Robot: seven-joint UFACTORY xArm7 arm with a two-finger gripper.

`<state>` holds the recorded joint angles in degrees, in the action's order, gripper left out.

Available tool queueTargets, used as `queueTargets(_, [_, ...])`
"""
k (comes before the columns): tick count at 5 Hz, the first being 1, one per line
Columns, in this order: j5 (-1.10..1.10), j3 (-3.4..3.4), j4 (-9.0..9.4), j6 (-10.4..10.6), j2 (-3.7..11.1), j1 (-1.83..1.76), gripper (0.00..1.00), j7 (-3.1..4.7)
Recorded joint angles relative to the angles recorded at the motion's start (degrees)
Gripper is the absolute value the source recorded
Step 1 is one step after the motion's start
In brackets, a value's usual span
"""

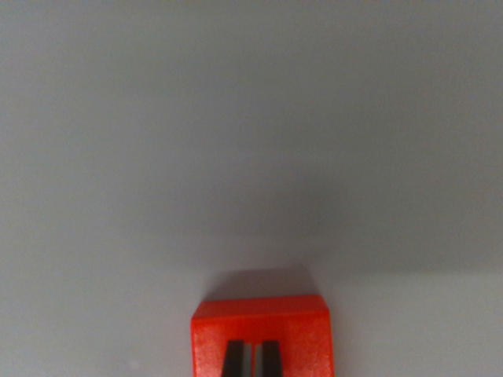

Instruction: Reach red block

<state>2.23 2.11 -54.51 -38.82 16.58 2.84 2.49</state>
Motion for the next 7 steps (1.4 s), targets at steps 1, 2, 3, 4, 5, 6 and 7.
queueTargets(1, [0.02,0.01,0.45,0.66,0.20,0.03,0.00,0.01])
queueTargets(2, [0.02,0.01,0.45,0.66,0.20,0.03,0.00,0.01])
queueTargets(3, [0.03,0.02,0.66,0.97,0.29,0.05,0.00,0.02])
queueTargets(4, [0.03,0.02,0.66,0.97,0.29,0.05,0.00,0.02])
queueTargets(5, [0.03,0.02,0.68,0.98,0.29,0.05,0.00,0.02])
queueTargets(6, [0.03,0.02,0.68,0.98,0.29,0.05,0.00,0.02])
queueTargets(7, [0.03,0.02,0.68,0.98,0.29,0.05,0.00,0.02])
